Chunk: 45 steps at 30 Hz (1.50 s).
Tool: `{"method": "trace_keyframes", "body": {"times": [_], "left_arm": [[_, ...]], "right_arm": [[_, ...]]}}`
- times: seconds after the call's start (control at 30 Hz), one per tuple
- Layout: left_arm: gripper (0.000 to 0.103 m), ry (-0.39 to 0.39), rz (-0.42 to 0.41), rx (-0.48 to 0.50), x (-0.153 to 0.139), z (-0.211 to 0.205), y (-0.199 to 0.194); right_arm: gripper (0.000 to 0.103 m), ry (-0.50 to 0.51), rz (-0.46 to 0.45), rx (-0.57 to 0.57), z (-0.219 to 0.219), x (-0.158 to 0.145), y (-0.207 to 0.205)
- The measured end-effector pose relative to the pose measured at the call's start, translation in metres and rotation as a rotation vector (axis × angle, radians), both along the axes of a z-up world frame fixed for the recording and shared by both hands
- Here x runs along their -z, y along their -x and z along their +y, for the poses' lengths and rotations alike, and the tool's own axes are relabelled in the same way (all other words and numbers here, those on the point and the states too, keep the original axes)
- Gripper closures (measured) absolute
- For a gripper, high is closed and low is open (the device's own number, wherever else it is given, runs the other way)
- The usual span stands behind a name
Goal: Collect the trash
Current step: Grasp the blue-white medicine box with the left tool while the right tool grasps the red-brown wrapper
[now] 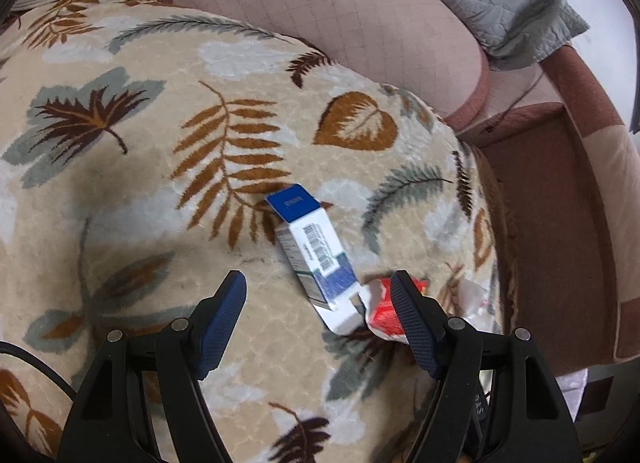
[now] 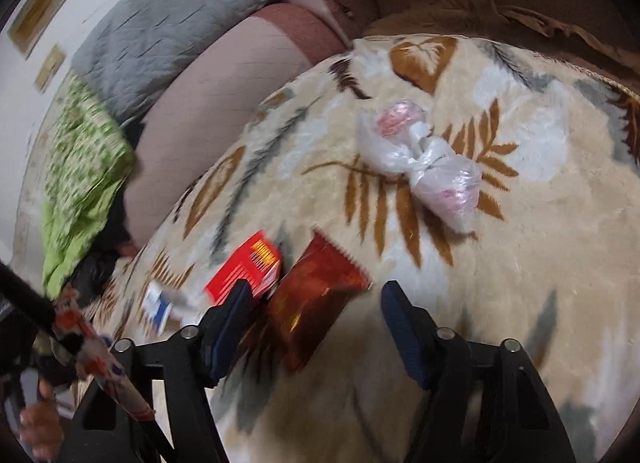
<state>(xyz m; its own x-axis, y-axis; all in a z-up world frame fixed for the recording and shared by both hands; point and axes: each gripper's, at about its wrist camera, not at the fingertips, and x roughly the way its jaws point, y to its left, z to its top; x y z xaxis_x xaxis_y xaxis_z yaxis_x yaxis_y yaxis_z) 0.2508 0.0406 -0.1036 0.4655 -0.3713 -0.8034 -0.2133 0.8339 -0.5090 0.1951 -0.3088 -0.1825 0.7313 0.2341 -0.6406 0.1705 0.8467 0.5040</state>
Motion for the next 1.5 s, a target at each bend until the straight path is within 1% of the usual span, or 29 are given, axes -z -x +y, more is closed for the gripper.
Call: {"method": "trace_keyframes", "body": {"times": [0.03, 0.07, 0.1, 0.13, 0.17, 0.2, 0.3, 0.4, 0.47, 0.53, 0.6, 0.63, 0.67, 0.7, 0.73, 0.77, 0.83, 0.9, 1.0, 1.1, 1.23, 1.33, 1.4, 1.47, 1.5], "left_arm": [[0.03, -0.015, 0.0, -0.008, 0.003, -0.001, -0.002], [0.03, -0.023, 0.003, -0.013, 0.006, -0.002, -0.005], [0.03, -0.028, 0.01, -0.018, 0.009, -0.004, -0.007], [0.03, -0.024, 0.021, -0.022, 0.013, -0.006, -0.01], [0.03, -0.018, 0.027, -0.026, 0.016, -0.009, -0.013], [0.03, -0.021, 0.03, -0.027, 0.02, -0.014, -0.017], [0.03, -0.052, 0.031, -0.028, 0.027, -0.028, -0.027], [0.03, -0.104, 0.042, -0.038, 0.036, -0.041, -0.038], [0.03, -0.145, 0.073, -0.048, 0.047, -0.047, -0.045], [0.03, -0.184, 0.108, -0.056, 0.059, -0.049, -0.048], [0.036, -0.229, 0.097, -0.049, 0.059, -0.05, -0.046], [0.043, -0.245, 0.09, -0.037, 0.058, -0.05, -0.046], [0.054, -0.253, 0.083, -0.027, 0.057, -0.05, -0.045], [0.061, -0.247, 0.081, -0.028, 0.055, -0.048, -0.044], [0.062, -0.246, 0.089, -0.033, 0.054, -0.046, -0.044], [0.065, -0.237, 0.091, -0.037, 0.053, -0.044, -0.042], [0.068, -0.226, 0.077, -0.032, 0.049, -0.043, -0.039], [0.068, -0.226, 0.068, -0.037, 0.042, -0.041, -0.034], [0.068, -0.211, 0.034, -0.055, 0.022, -0.034, -0.024], [0.068, -0.181, -0.018, -0.049, -0.005, -0.028, -0.006], [0.068, -0.076, -0.061, 0.016, -0.039, -0.032, 0.027], [0.068, -0.086, -0.101, 0.055, -0.058, -0.043, 0.052], [0.068, -0.058, -0.113, 0.072, -0.067, -0.046, 0.071], [0.068, -0.023, -0.118, 0.089, -0.069, -0.049, 0.085], [0.068, -0.024, -0.125, 0.101, -0.069, -0.053, 0.088]], "right_arm": [[0.044, 0.026, -0.014, 0.01, 0.001, 0.002, 0.0], [0.048, 0.052, -0.035, 0.013, 0.004, 0.005, 0.001], [0.055, 0.052, -0.047, 0.011, 0.004, 0.006, 0.002], [0.061, 0.052, -0.082, 0.017, 0.004, 0.006, 0.008], [0.061, 0.055, -0.102, 0.024, 0.003, 0.004, 0.011], [0.061, 0.05, -0.145, 0.035, 0.001, 0.002, 0.018], [0.062, 0.024, -0.207, 0.038, -0.002, 0.0, 0.027], [0.063, -0.012, -0.267, 0.027, -0.006, -0.001, 0.034], [0.062, -0.022, -0.295, 0.033, -0.009, -0.004, 0.039], [0.062, -0.021, -0.302, 0.04, -0.007, -0.006, 0.04], [0.062, -0.016, -0.312, 0.048, -0.005, -0.01, 0.042], [0.062, -0.015, -0.319, 0.044, -0.004, -0.011, 0.043], [0.062, -0.013, -0.321, 0.041, -0.003, -0.011, 0.043], [0.062, -0.007, -0.321, 0.037, -0.001, -0.012, 0.043], [0.062, -0.006, -0.321, 0.033, -0.002, -0.011, 0.042], [0.062, -0.007, -0.322, 0.03, -0.001, -0.011, 0.042], [0.062, -0.02, -0.328, 0.025, -0.002, -0.01, 0.043], [0.062, -0.039, -0.332, 0.022, -0.005, -0.008, 0.043], [0.062, -0.057, -0.335, 0.024, -0.007, -0.006, 0.043], [0.062, -0.06, -0.338, 0.023, -0.007, -0.006, 0.044], [0.062, -0.061, -0.341, 0.022, -0.008, -0.006, 0.044], [0.062, -0.067, -0.34, 0.024, -0.009, -0.005, 0.045], [0.062, -0.07, -0.343, 0.025, -0.01, -0.006, 0.046], [0.062, -0.067, -0.343, 0.026, -0.009, -0.006, 0.046], [0.062, -0.063, -0.347, 0.029, -0.009, -0.007, 0.047]]}}
